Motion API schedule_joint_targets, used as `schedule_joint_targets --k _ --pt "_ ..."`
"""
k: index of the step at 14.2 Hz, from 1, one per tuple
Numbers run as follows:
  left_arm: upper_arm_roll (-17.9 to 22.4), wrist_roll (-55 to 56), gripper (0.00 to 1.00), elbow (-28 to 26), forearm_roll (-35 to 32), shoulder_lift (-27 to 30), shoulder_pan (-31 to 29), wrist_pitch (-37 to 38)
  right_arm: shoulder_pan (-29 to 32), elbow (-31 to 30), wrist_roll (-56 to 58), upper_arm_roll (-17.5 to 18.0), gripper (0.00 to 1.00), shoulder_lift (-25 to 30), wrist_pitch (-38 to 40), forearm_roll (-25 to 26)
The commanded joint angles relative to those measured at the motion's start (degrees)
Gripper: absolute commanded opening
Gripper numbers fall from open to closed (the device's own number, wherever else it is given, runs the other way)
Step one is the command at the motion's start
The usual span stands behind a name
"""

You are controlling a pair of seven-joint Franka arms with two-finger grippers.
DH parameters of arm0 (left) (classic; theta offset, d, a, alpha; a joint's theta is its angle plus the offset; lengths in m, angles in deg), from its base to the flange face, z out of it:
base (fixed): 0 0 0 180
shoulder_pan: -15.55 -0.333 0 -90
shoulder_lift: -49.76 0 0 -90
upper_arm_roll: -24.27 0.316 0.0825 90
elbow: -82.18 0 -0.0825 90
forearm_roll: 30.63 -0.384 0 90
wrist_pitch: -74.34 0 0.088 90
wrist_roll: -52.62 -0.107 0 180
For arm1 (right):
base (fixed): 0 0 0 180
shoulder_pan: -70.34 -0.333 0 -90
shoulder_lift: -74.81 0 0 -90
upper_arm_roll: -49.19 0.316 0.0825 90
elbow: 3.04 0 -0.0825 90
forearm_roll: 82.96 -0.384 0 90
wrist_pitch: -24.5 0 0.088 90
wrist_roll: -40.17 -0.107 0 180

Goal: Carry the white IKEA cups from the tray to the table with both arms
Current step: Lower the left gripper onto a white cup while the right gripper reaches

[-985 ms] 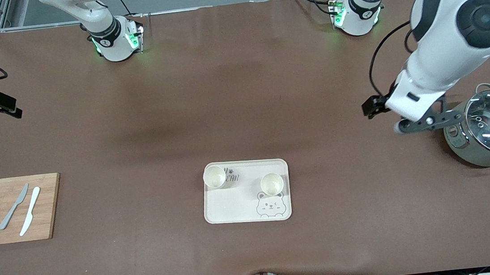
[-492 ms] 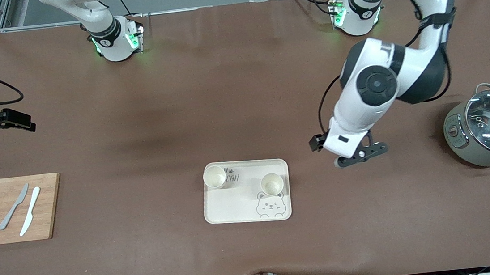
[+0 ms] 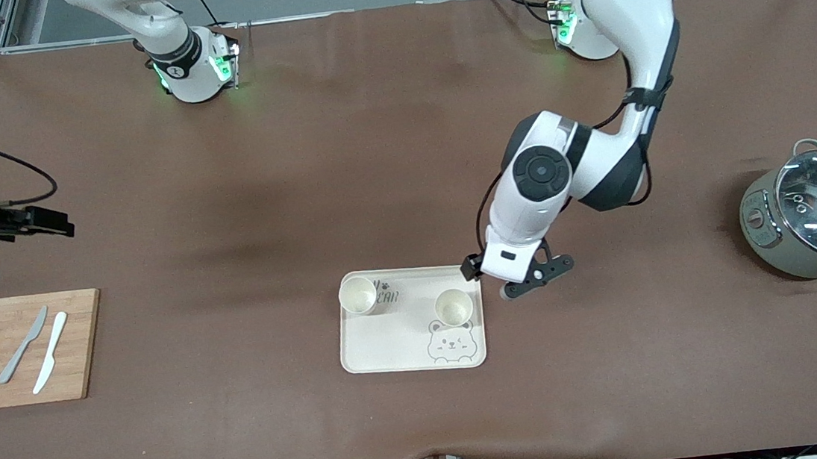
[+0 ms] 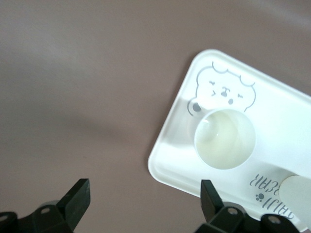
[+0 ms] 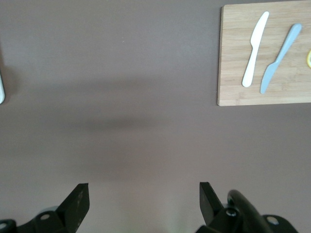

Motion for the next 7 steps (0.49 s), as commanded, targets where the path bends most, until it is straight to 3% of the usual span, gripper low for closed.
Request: schedule_joint_targets --k 1,7 --pt "0.19 0.82 0.88 2.41 0.45 -3.81 0.4 -4.2 0.81 1.65 0.01 0.88 1.0 -3.61 -1.86 -1.08" --pt "0.1 2.13 0.79 5.04 0.62 -8.92 0.66 -10.55 0.29 1.83 -3.41 1.06 1.0 -9.42 -8.45 -4.42"
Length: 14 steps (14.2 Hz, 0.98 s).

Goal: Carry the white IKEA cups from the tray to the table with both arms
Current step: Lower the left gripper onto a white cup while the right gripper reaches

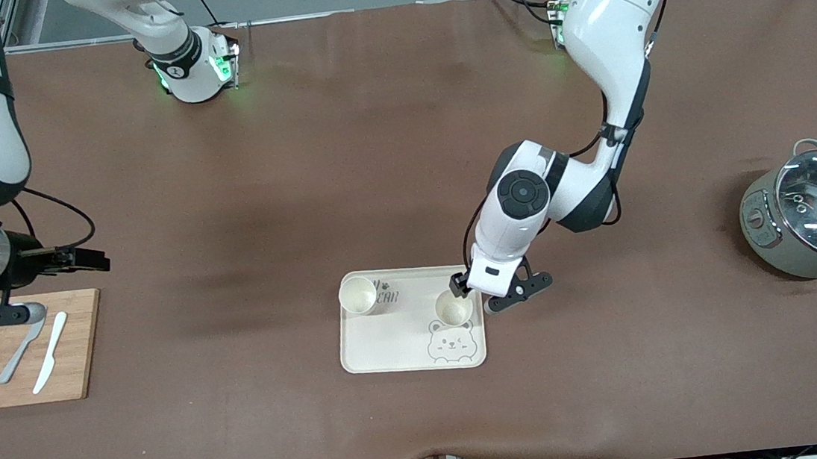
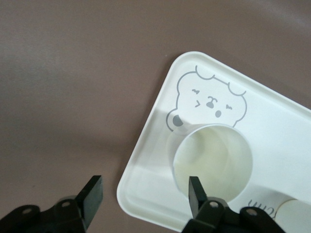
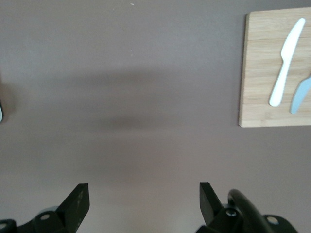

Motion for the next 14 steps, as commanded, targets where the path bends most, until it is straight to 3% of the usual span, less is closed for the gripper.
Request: schedule_joint_targets --k 1,6,7,10,14 --pt "0.04 1.49 0.76 4.13 0.62 -2.7 0.35 -0.17 -0.12 1.79 -3.33 0.65 1.0 -3.09 -1.85 -2.28" --pt "0.04 1.23 0.49 5.55 0.71 -5.08 1.06 -2.54 -4.86 1.79 -14.65 0.56 1.0 -6.34 -5.73 -3.17" --pt "0.04 1.05 0.4 5.55 0.71 -5.17 1.06 -2.71 -6.09 1.79 -16.59 0.56 1.0 -6.87 -5.81 -3.17" --pt "0.04 1.05 0.0 5.64 0.71 -5.43 1.15 -2.98 -8.47 1.79 -23.0 0.56 1.0 -8.72 -7.65 -3.6" --pt "-0.04 1.23 0.0 5.46 1.85 -4.03 1.14 -1.49 -14.09 1.7 -32.49 0.65 1.0 -11.79 -11.34 -5.28"
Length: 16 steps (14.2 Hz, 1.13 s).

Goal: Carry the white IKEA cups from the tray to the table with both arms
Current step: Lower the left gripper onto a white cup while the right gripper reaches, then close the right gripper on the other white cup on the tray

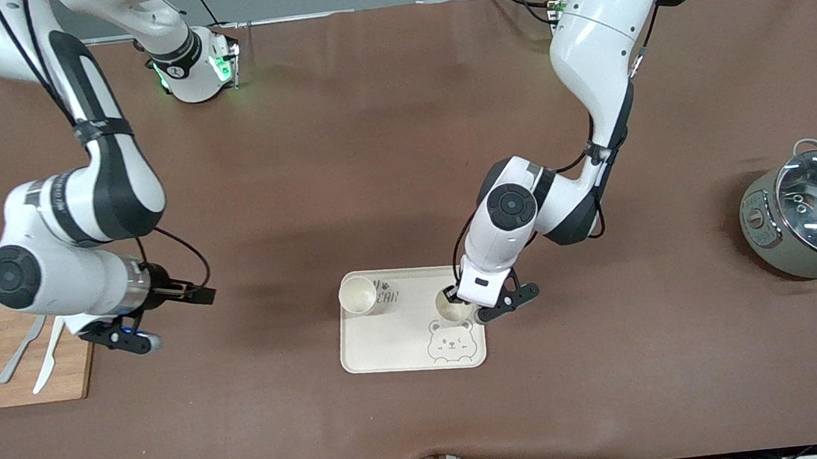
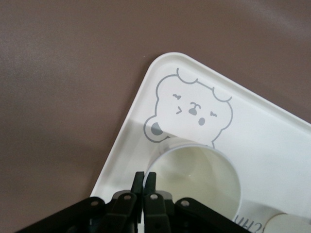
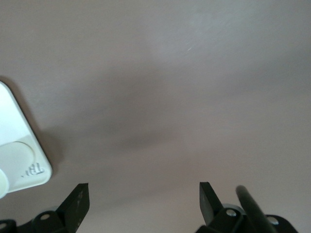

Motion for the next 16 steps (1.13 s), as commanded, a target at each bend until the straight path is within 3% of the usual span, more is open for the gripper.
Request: schedule_joint_targets --k 1,6,10,13,16 --pt "0.17 0.43 0.0 0.94 1.2 1.39 0.28 2.25 -3.51 1.54 -7.15 -0.28 1.0 -2.99 -2.85 -1.71" --pt "0.34 0.08 0.0 0.67 0.85 4.03 0.01 9.9 -7.73 1.54 -13.76 -0.28 1.0 -5.97 -8.38 -8.39" --pt "0.6 -0.01 0.0 0.23 0.85 8.51 -0.6 16.92 -12.3 1.63 -22.54 -0.28 1.0 -9.23 -16.55 -8.4" --pt "0.69 -0.36 0.0 0.06 0.85 11.67 -1.65 22.11 -14.24 1.63 -25.97 -0.28 1.0 -10.64 -17.54 -8.31" --pt "0.69 -1.06 0.0 -3.18 0.85 14.75 -3.76 24.84 -15.91 1.71 -30.82 -0.28 0.85 -11.95 -20.16 -8.22"
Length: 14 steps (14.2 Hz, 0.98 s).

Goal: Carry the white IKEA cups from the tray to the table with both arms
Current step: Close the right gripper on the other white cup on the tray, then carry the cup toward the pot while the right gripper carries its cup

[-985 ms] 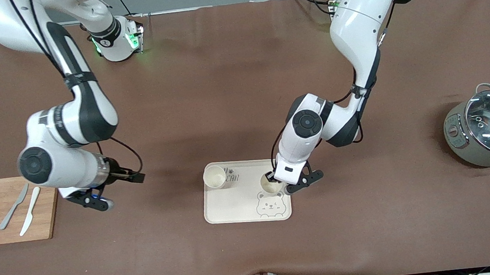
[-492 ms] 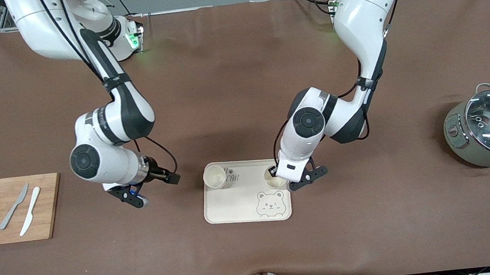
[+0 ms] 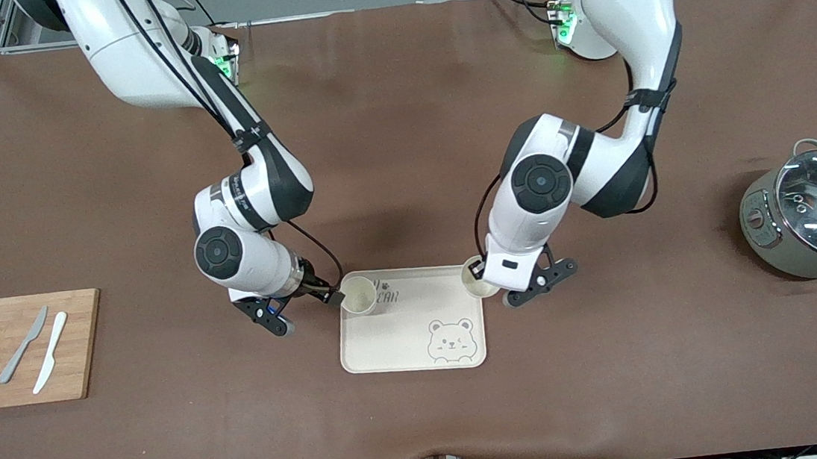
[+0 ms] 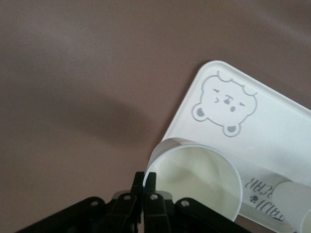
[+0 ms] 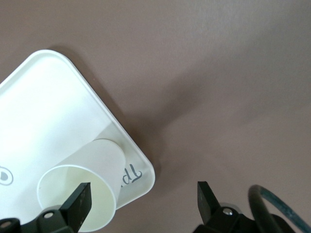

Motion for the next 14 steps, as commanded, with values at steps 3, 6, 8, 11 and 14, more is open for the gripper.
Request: schedule_joint_targets --k 3,6,8,11,14 --pt "-0.09 -5.03 0.0 -12.39 0.8 7.45 -5.14 1.13 -2.73 1.59 -2.93 -0.42 0.61 -2.59 -4.76 -0.81" --pt "0.09 -5.92 0.0 -17.24 -0.33 8.95 -7.77 1.13 -3.61 1.59 -4.58 -0.42 0.47 -3.3 -5.12 -0.72" --pt "0.09 -6.0 0.0 -20.05 -1.83 9.39 -9.88 0.26 -3.87 1.59 -5.48 -0.42 0.23 -3.74 -5.21 -0.46" --pt "0.0 -6.09 0.0 -23.83 -4.38 9.3 -13.93 -3.51 -3.96 1.59 -5.04 -0.51 0.0 -3.74 -5.04 -0.2" --pt "-0.09 -6.79 0.0 -27.35 -6.14 9.3 -16.83 -9.05 -3.26 4.56 -4.77 -0.42 0.0 -3.3 -4.07 -0.72"
